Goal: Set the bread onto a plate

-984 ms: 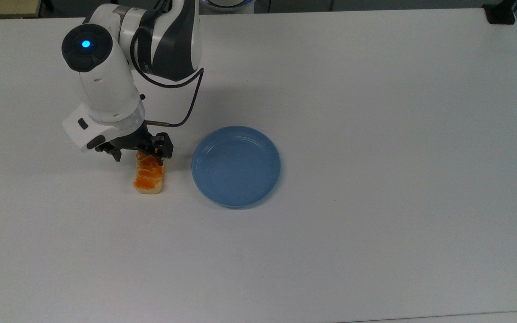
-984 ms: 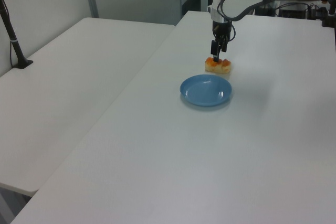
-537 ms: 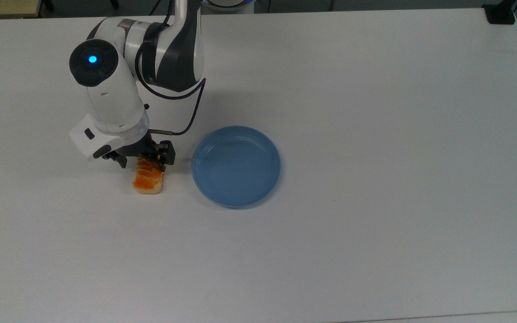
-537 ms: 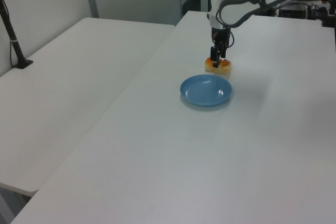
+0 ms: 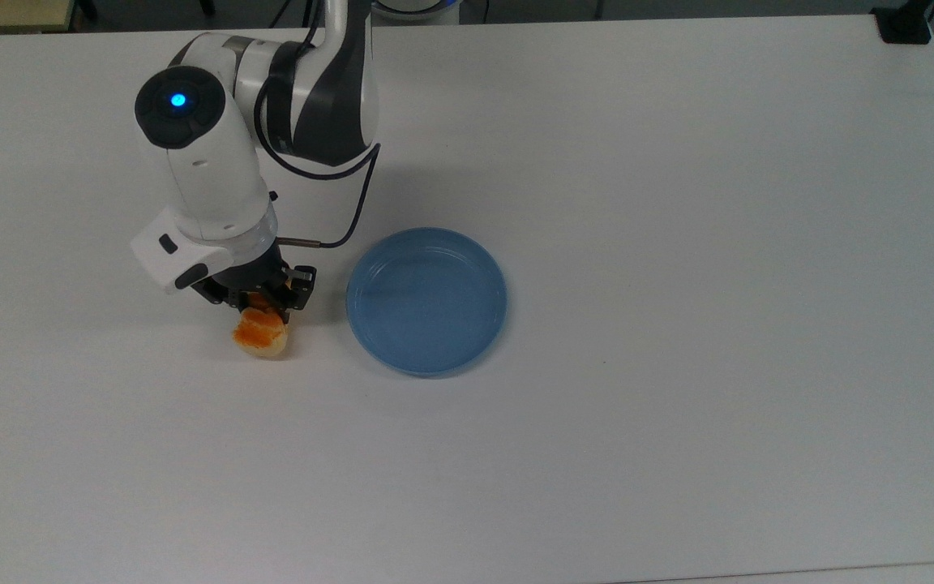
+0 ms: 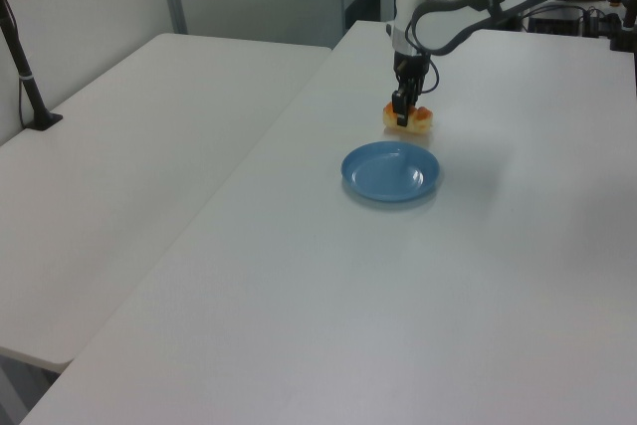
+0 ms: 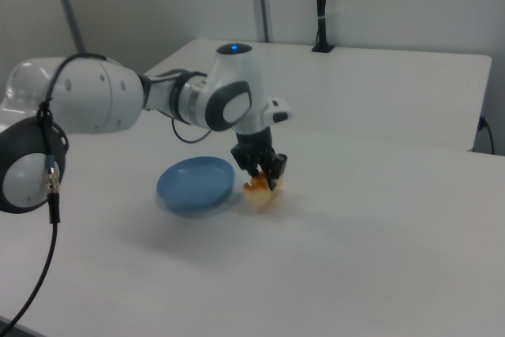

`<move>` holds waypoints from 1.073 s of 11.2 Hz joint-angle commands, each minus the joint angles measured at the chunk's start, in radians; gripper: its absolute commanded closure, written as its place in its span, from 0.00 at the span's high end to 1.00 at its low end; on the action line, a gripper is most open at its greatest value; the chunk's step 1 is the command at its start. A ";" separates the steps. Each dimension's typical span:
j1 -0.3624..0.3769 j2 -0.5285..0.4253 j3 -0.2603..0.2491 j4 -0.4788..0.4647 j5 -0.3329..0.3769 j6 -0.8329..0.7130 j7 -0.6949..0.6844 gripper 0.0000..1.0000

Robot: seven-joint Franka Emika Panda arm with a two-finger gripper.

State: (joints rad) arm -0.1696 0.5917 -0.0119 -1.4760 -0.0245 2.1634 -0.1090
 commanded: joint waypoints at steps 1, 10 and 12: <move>0.100 -0.099 0.010 -0.033 0.018 -0.112 0.002 0.43; 0.249 -0.044 0.009 -0.055 -0.051 -0.042 0.147 0.75; 0.252 -0.050 0.009 -0.053 -0.055 -0.048 0.153 1.00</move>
State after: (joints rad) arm 0.0735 0.5661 0.0030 -1.5083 -0.0620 2.1017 0.0270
